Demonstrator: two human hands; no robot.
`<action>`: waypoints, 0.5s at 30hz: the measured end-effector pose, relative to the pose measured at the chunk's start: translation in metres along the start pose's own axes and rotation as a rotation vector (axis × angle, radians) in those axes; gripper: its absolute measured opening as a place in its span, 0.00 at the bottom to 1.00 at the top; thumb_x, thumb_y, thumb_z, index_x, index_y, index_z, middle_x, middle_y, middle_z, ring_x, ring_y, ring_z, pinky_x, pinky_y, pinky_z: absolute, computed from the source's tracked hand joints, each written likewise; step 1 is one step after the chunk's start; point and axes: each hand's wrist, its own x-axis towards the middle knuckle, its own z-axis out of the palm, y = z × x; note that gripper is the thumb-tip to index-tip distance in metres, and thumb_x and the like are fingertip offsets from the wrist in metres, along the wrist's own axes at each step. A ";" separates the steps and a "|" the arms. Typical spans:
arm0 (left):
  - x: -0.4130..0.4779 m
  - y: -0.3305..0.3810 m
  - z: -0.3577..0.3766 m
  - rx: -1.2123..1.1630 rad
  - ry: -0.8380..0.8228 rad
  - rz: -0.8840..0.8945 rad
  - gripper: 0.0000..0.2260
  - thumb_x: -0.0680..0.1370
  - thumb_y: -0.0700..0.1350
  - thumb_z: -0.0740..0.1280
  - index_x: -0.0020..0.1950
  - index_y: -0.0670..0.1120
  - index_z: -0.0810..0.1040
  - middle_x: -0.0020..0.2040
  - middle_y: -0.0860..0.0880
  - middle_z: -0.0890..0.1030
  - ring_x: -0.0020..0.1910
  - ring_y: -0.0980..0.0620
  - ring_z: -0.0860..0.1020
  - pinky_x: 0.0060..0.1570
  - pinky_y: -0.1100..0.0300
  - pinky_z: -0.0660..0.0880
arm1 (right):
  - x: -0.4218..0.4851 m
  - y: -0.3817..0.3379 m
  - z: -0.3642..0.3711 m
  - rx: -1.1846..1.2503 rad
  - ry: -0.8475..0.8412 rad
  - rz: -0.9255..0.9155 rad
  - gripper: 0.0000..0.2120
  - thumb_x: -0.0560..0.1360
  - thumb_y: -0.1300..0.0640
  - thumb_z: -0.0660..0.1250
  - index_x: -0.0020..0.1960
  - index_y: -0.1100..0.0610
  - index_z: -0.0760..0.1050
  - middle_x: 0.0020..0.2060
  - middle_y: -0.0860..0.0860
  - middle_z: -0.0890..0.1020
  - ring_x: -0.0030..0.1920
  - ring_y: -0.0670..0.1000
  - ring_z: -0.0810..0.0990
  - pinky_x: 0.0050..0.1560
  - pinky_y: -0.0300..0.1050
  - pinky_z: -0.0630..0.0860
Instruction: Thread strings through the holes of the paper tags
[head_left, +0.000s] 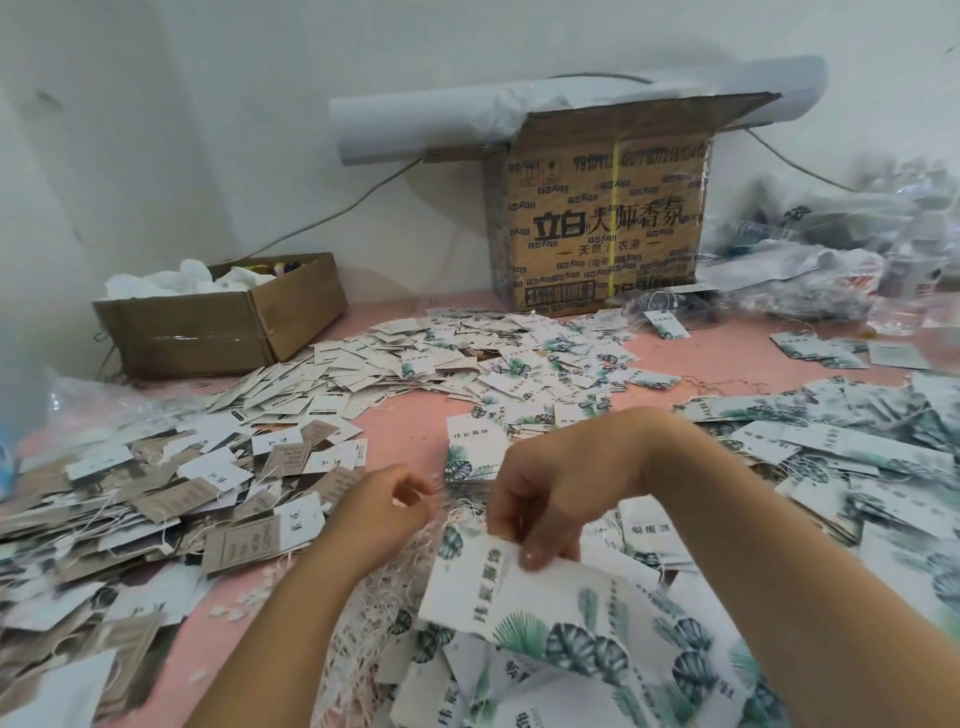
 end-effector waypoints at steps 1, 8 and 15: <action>0.000 -0.001 0.001 0.064 -0.016 -0.014 0.05 0.77 0.45 0.67 0.53 0.51 0.77 0.51 0.52 0.78 0.46 0.54 0.78 0.42 0.63 0.76 | 0.002 -0.002 0.003 -0.025 -0.015 0.029 0.06 0.75 0.72 0.62 0.50 0.65 0.75 0.33 0.50 0.80 0.32 0.43 0.80 0.36 0.35 0.79; -0.002 -0.005 0.004 0.271 -0.049 0.015 0.07 0.76 0.46 0.68 0.53 0.54 0.81 0.55 0.52 0.80 0.35 0.60 0.77 0.43 0.63 0.76 | 0.019 -0.004 0.012 -0.276 0.038 0.192 0.15 0.74 0.66 0.67 0.60 0.65 0.75 0.48 0.60 0.81 0.31 0.45 0.75 0.39 0.39 0.77; -0.003 -0.003 -0.002 0.246 0.016 0.024 0.07 0.75 0.46 0.71 0.40 0.57 0.80 0.41 0.59 0.80 0.36 0.59 0.78 0.39 0.61 0.76 | 0.024 0.001 0.008 -0.273 0.185 0.170 0.08 0.74 0.57 0.69 0.49 0.61 0.79 0.36 0.50 0.82 0.33 0.45 0.79 0.32 0.33 0.74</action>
